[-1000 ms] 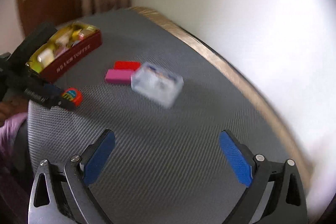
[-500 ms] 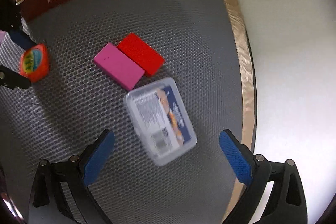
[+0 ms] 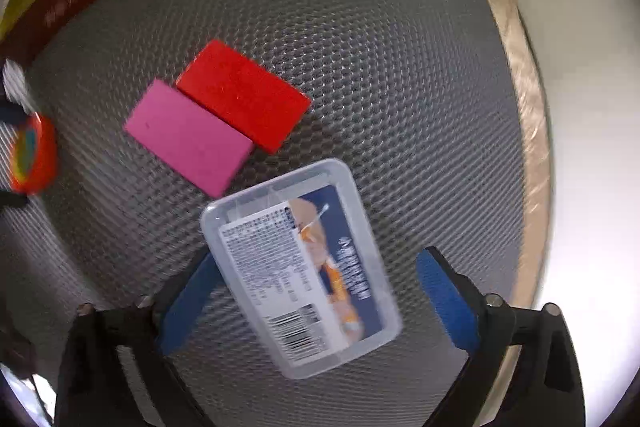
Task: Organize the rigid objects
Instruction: 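Lift the orange tape measure while the right gripper grasps the clear toothbrush box, then carry the orange tape measure over the tin with the left gripper while the right gripper holds the clear box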
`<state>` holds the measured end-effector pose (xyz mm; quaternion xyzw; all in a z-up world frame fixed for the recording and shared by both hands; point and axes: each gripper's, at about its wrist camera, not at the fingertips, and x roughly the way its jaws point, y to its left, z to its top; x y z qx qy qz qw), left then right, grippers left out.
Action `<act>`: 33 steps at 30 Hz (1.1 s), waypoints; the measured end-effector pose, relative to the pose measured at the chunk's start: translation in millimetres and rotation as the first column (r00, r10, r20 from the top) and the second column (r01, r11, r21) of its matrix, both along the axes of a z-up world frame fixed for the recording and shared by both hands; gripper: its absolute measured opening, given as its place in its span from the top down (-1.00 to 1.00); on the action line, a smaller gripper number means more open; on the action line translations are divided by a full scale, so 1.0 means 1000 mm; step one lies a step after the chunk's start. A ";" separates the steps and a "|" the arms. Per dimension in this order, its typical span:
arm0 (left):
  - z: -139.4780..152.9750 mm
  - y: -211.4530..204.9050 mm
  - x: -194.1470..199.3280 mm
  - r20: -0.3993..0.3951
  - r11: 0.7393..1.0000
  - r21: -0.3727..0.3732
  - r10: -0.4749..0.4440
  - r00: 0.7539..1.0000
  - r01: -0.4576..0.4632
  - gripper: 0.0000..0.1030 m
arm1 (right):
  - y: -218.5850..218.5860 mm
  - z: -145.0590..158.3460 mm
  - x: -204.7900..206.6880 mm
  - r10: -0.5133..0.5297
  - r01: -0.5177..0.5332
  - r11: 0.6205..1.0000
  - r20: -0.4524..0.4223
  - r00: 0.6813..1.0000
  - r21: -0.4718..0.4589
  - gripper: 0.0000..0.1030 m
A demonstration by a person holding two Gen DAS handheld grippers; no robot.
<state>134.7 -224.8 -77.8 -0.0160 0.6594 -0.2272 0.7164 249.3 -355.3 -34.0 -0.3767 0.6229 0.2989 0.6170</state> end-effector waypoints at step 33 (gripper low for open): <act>0.069 0.018 -0.065 0.262 0.988 0.021 -0.151 0.953 0.151 0.65 | -0.071 0.092 -0.279 -0.862 0.623 0.407 0.055 0.504 0.668 -0.25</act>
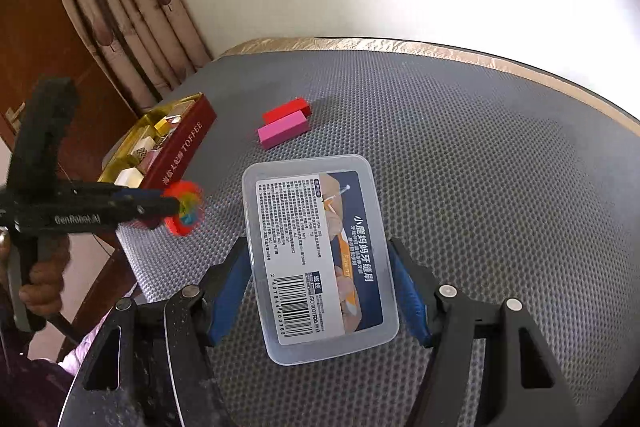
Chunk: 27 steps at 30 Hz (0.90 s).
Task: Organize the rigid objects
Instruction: 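Carry the orange tape measure over the tin with the left gripper while the right gripper holds the clear box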
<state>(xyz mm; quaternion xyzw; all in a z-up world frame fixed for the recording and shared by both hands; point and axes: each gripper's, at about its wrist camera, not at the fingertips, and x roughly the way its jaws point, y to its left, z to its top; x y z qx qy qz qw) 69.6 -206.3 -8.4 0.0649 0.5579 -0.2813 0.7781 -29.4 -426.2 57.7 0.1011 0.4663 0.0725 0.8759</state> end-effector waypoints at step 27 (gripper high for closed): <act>-0.045 -0.031 0.000 -0.103 0.986 0.138 -0.084 0.991 0.098 -0.17 | -0.022 -0.007 -0.027 -0.071 0.071 0.990 -0.004 0.997 0.124 -0.26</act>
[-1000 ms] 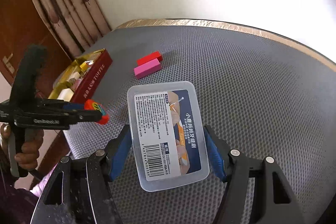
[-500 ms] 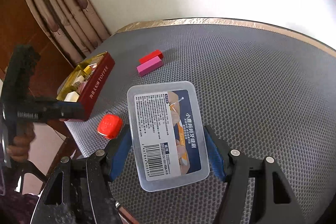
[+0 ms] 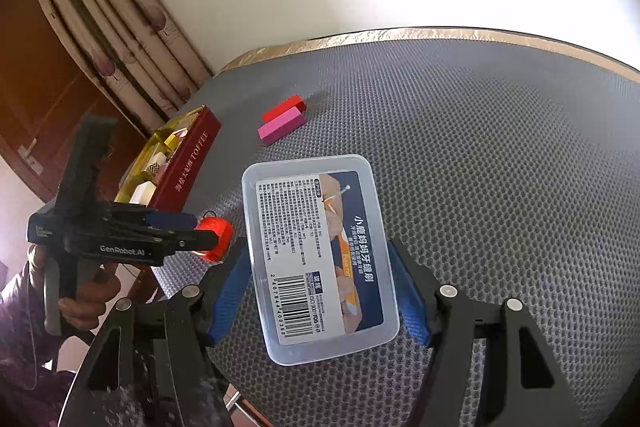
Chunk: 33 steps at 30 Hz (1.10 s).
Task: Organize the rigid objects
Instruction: 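Carry the orange tape measure over the tin with the left gripper while the right gripper holds the clear box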
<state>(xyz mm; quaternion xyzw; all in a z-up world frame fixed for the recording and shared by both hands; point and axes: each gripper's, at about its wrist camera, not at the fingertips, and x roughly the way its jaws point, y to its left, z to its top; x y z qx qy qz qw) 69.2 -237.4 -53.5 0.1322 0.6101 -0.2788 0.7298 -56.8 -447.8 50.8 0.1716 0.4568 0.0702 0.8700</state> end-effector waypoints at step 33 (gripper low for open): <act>0.048 0.153 0.076 0.136 0.977 -0.020 0.211 0.968 -0.211 0.04 | 0.043 0.005 0.016 0.065 -0.065 0.998 -0.004 0.998 -0.020 -0.26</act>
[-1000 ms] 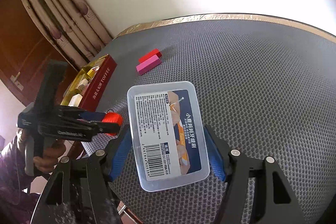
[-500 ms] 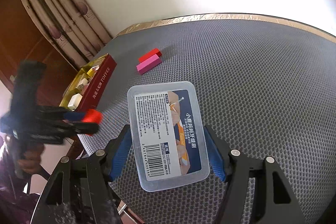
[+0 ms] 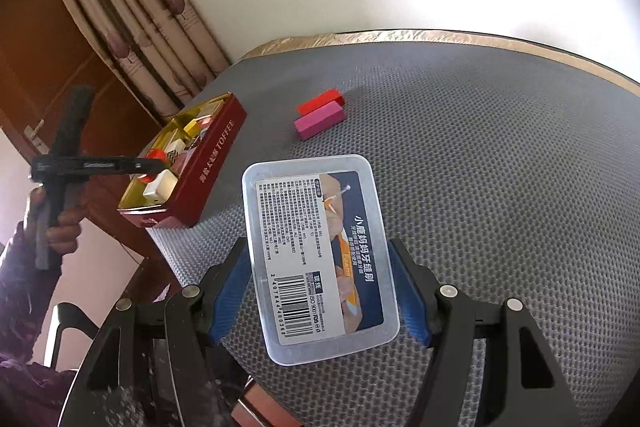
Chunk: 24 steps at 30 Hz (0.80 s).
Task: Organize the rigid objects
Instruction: 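Carry the orange tape measure over the tin with the left gripper while the right gripper holds the clear box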
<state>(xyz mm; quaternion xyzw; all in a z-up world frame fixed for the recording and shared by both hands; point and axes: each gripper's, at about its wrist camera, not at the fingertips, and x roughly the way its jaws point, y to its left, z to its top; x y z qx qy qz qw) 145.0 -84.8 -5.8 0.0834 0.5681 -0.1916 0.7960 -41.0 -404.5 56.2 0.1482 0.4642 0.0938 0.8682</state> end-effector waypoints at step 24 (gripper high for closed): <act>-0.011 0.000 -0.025 0.170 0.998 0.067 -0.009 0.985 -0.003 0.05 | 0.031 0.016 0.014 0.061 -0.061 0.998 0.001 0.998 0.006 -0.26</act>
